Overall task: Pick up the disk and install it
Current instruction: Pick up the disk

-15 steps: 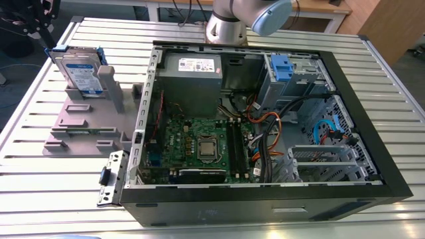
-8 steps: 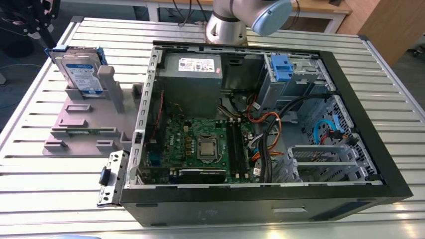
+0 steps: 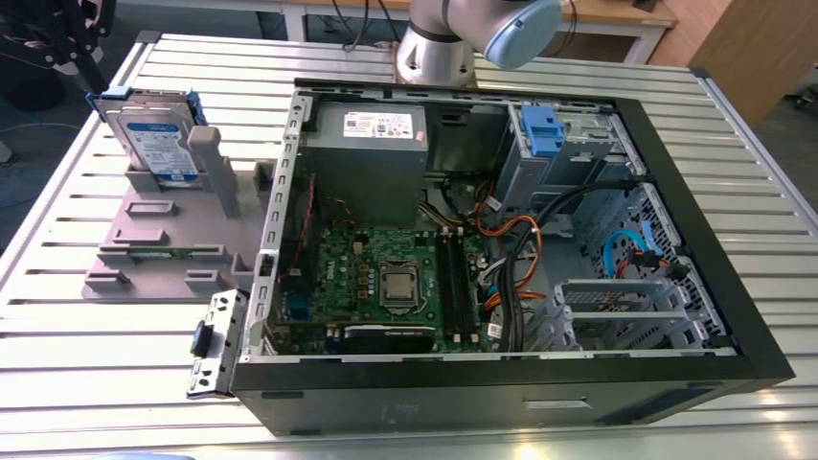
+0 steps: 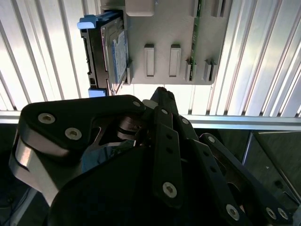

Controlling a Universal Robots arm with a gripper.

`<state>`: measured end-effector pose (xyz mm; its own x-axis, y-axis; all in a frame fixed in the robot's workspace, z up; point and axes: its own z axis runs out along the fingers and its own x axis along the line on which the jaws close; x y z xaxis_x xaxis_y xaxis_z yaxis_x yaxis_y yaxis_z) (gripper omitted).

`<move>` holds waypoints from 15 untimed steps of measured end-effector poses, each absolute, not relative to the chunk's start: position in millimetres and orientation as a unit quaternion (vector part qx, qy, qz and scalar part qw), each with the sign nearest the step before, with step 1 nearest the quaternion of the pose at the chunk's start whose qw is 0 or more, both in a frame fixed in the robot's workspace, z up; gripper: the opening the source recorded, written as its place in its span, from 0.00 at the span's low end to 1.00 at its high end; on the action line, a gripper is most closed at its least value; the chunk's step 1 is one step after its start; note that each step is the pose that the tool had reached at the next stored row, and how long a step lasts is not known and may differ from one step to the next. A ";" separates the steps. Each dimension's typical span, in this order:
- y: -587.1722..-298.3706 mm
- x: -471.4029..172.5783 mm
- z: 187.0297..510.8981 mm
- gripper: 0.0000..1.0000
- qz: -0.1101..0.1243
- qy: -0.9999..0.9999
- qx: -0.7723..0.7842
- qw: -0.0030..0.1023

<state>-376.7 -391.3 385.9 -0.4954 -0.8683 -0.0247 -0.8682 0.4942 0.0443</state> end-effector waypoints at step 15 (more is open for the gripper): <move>-391.3 -376.7 385.9 0.11 -0.025 -0.862 0.507 0.001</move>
